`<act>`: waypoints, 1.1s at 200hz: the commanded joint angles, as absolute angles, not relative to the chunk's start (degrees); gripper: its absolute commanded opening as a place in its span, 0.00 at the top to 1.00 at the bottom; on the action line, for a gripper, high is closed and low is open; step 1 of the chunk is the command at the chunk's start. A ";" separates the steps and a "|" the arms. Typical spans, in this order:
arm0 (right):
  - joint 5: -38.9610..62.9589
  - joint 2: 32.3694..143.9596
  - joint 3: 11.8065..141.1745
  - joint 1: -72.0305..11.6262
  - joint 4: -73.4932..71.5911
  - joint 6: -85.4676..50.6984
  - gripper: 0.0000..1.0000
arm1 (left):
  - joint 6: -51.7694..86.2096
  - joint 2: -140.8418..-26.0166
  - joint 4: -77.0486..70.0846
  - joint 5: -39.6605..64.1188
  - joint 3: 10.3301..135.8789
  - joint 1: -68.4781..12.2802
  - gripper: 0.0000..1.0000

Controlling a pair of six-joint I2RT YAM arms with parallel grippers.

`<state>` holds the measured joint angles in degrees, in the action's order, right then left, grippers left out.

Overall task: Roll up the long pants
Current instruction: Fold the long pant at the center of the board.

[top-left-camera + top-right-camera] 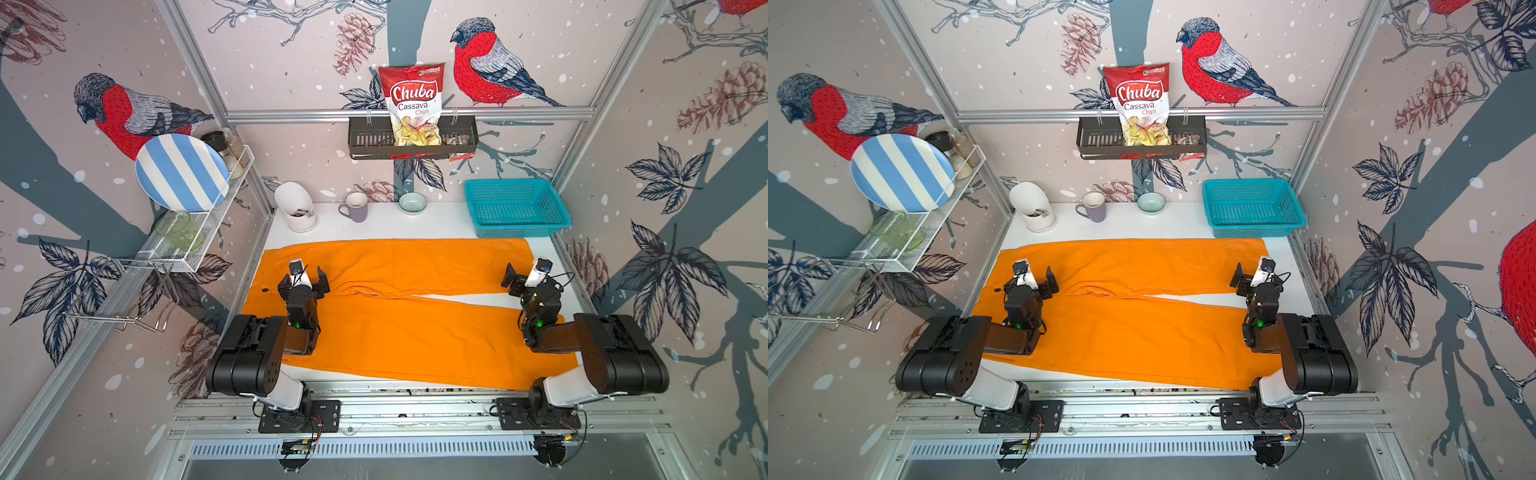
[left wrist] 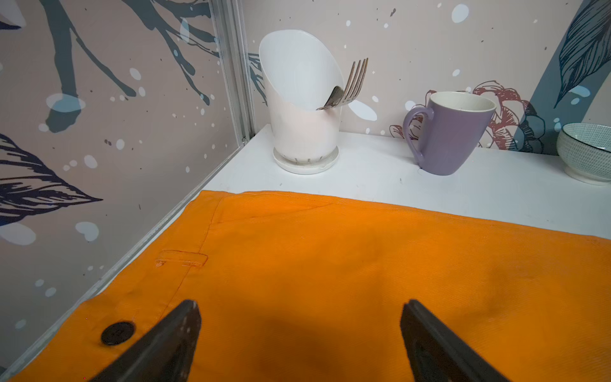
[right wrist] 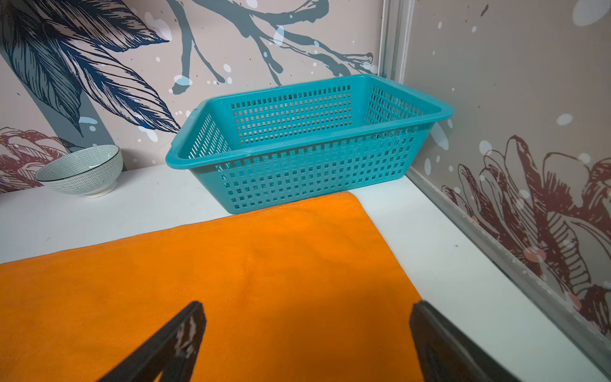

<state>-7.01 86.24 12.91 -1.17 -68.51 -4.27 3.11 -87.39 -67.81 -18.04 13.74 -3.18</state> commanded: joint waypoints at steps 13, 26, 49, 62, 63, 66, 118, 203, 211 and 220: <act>-7.54 86.13 12.83 -1.27 -69.96 -3.34 0.00 | 3.19 -87.25 -70.47 -18.17 13.73 -3.30 0.03; -7.19 86.13 12.93 -1.15 -69.96 -3.43 0.00 | 3.14 -87.28 -70.44 -18.11 13.75 -3.28 0.03; -5.81 86.12 13.03 -0.40 -69.79 -3.87 0.00 | 3.11 -87.28 -70.42 -18.15 13.80 -3.30 0.03; -5.77 86.12 13.01 -0.35 -69.84 -3.87 0.00 | 3.20 -87.27 -70.44 -18.11 13.80 -3.25 0.03; -5.79 86.13 13.01 -0.35 -69.81 -3.87 0.00 | 3.18 -87.27 -70.42 -18.11 13.80 -3.25 0.03; -5.78 86.13 13.01 -0.35 -69.79 -3.87 0.00 | 3.18 -87.31 -70.40 -18.15 13.80 -3.30 0.03; -4.96 86.18 13.09 -0.01 -69.70 -4.11 0.00 | 3.19 -87.28 -70.40 -18.11 13.76 -3.28 0.03; -6.96 75.17 14.10 1.05 -57.94 -6.41 0.00 | 8.94 -74.77 -44.56 -27.76 21.50 -4.39 0.03; -8.05 72.33 16.07 1.19 -52.25 -7.78 0.00 | 10.55 -72.39 -40.78 -29.75 22.39 -4.68 0.03; -8.59 68.84 18.53 1.14 -44.86 -9.79 0.00 | 13.21 -69.50 -37.05 -32.13 22.87 -5.45 0.03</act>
